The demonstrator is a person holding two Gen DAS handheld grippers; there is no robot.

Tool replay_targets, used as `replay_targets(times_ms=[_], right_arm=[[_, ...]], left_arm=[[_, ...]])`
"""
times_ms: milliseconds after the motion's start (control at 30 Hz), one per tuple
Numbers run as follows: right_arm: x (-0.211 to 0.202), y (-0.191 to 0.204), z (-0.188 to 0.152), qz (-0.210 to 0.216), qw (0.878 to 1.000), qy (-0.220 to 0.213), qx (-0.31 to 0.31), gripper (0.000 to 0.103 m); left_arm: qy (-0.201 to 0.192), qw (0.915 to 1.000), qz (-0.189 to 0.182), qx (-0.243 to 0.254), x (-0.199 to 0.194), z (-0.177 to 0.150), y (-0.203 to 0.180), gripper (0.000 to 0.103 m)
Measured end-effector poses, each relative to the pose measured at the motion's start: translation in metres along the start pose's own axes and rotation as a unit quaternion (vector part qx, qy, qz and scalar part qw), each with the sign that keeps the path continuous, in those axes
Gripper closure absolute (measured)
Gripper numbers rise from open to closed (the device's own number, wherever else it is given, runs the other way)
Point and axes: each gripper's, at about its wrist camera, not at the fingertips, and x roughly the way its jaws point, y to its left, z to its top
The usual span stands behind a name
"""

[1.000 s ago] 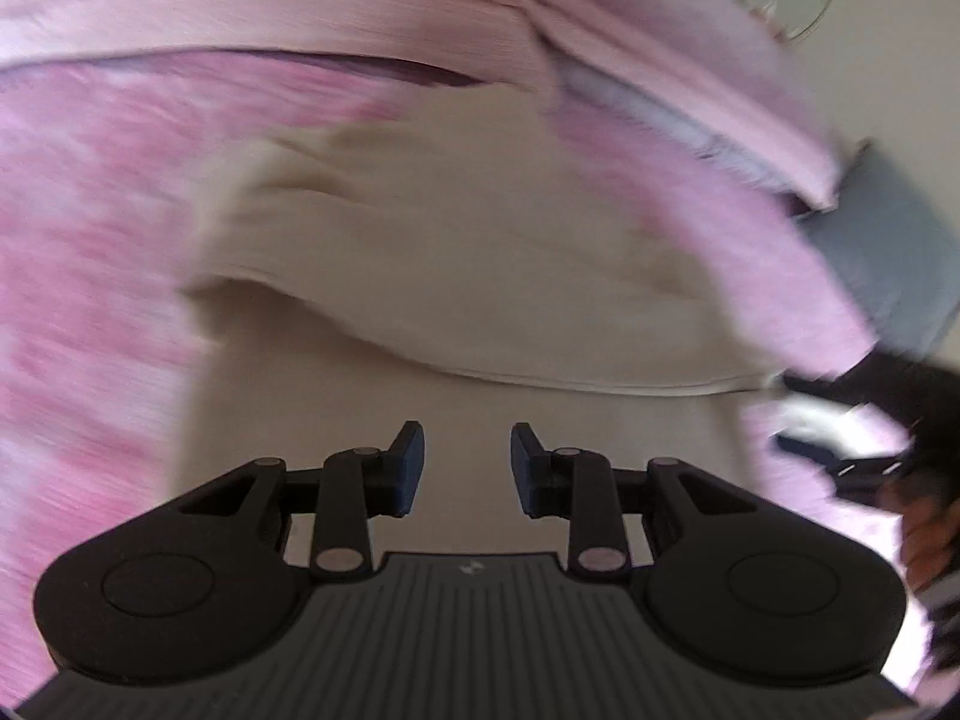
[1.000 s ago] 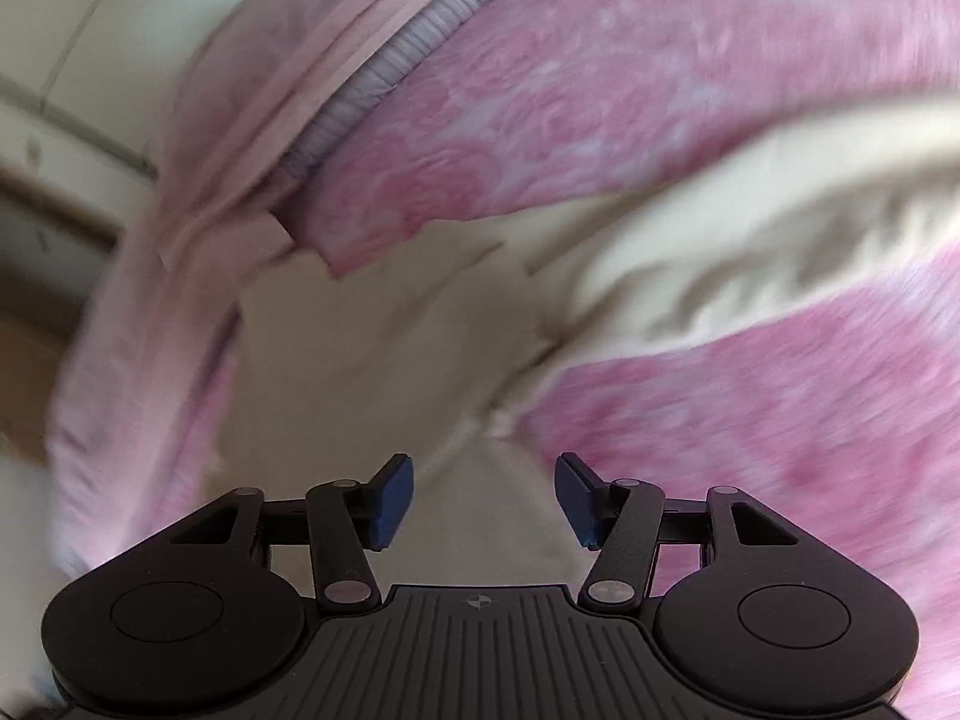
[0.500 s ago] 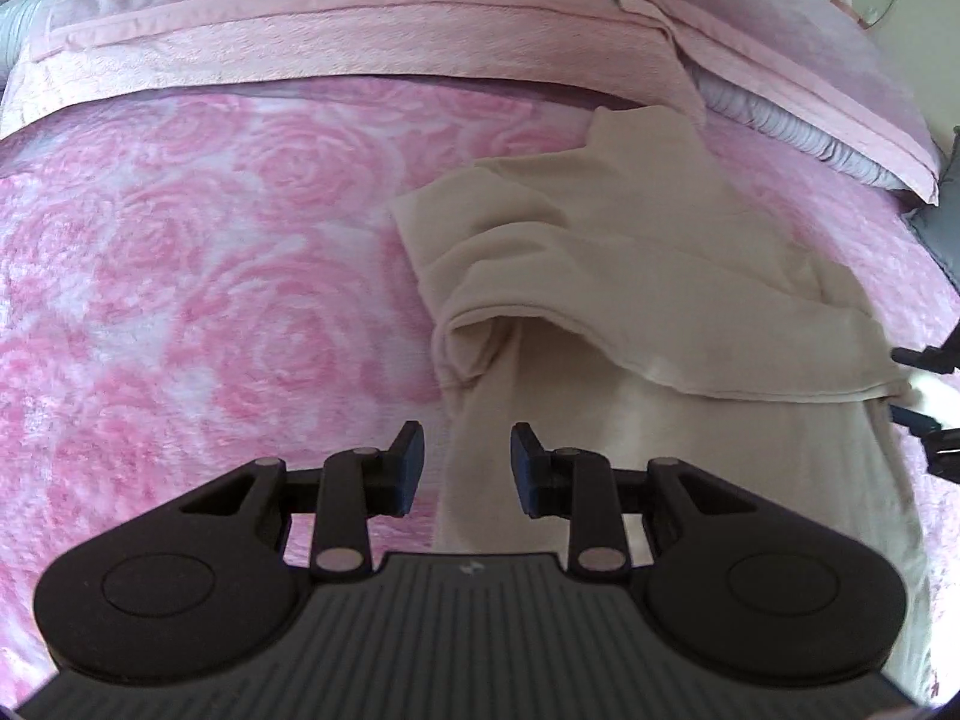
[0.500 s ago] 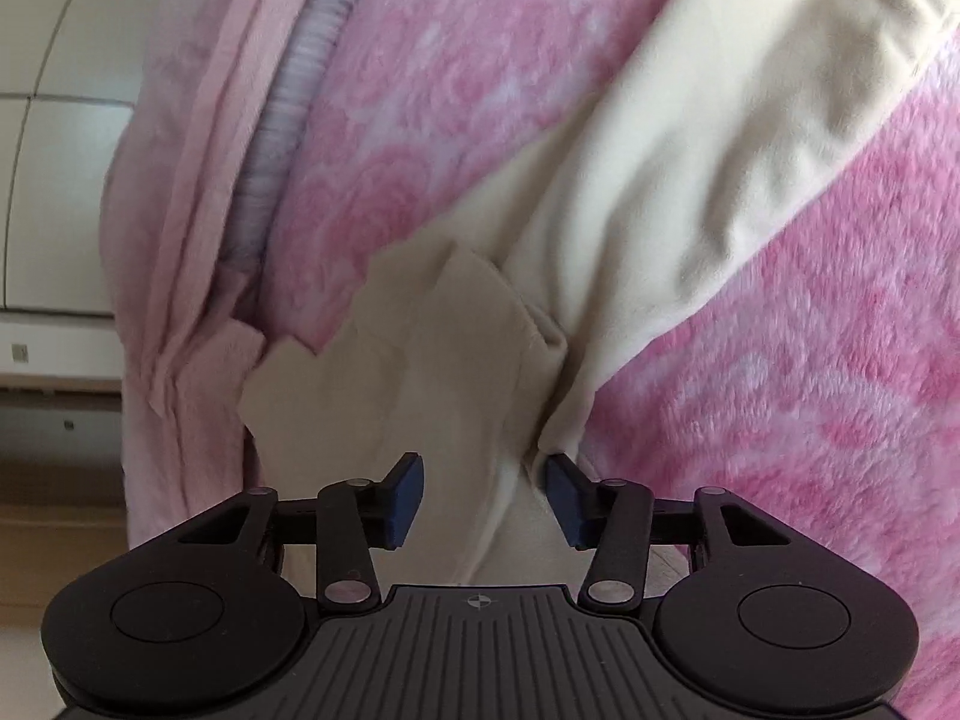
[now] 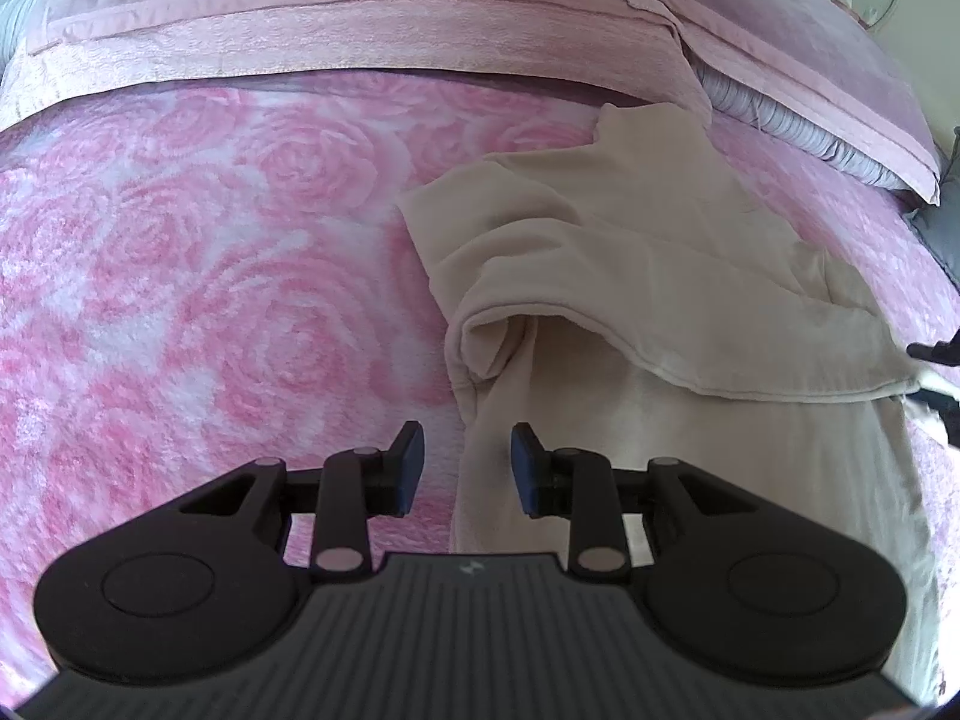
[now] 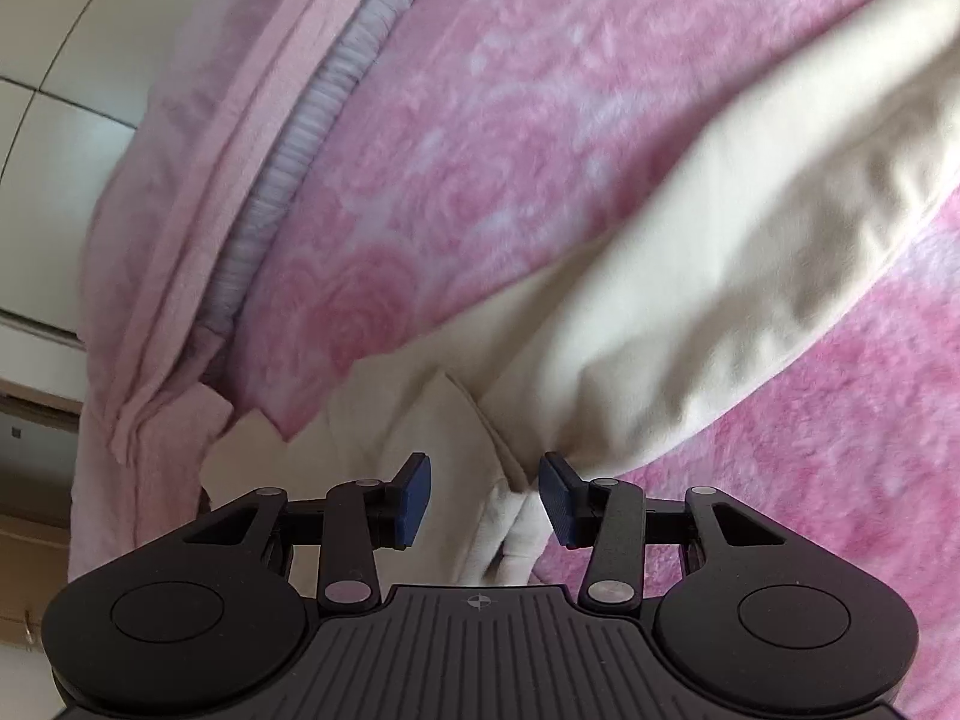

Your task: Fold clothes

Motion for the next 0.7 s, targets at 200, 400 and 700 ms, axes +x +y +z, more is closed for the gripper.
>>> replay_targets(times_ms=[200,400,700], right_arm=[[-0.024,0.046,-0.011,0.022,0.990,-0.042,-0.135,0.098],[-0.052,0.072,-0.011,0.081,0.966,-0.110,-0.222,0.098],[-0.040,0.047,0.004,0.013,0.968,-0.099,-0.229,0.098]], left_arm=[[-0.010,0.9999,0.006,0.003,0.005,0.003,-0.002,0.076],[-0.034,0.9994,0.004,0.001,0.022,0.014,-0.013,0.076],[-0.059,0.9913,0.059,0.101,0.017,0.005,-0.018,0.095]])
